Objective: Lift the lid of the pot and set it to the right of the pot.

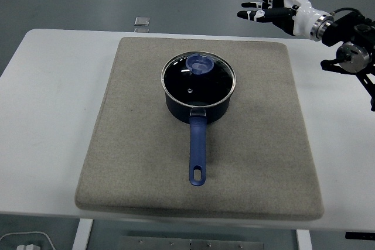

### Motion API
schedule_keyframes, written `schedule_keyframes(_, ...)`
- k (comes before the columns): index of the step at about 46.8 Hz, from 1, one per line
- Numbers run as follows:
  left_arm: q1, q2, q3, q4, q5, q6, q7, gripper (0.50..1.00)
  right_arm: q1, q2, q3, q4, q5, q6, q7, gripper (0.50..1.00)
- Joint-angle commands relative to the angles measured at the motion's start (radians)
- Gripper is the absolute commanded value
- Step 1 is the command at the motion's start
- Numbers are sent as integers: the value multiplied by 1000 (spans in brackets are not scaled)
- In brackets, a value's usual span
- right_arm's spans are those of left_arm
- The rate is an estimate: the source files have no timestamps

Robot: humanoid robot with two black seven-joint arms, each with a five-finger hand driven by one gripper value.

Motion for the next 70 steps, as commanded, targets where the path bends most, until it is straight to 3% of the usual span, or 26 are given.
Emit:
schedule_keyframes(1,0,0,1,0,0,0,-1,1000,8,-19,-2,15,-77,21,7,903)
schedule_keyframes(17,0,0,1,0,0,0,-1,1000,58,-76,-75,141,-323,82,20,903)
schedule_keyframes(31,0,0,-1,-1,0,0,-1,1000,213,-93,-248,243,-372,93,35,903)
schedule_keyframes(46,0,0,1,0,-1,0,-1,1000,333,-74,-341,316,-505,87,53,901)
schedule_keyframes(70,0,0,1,0,0,0,-1,1000,367,10,-413,360,-785,79,60,901)
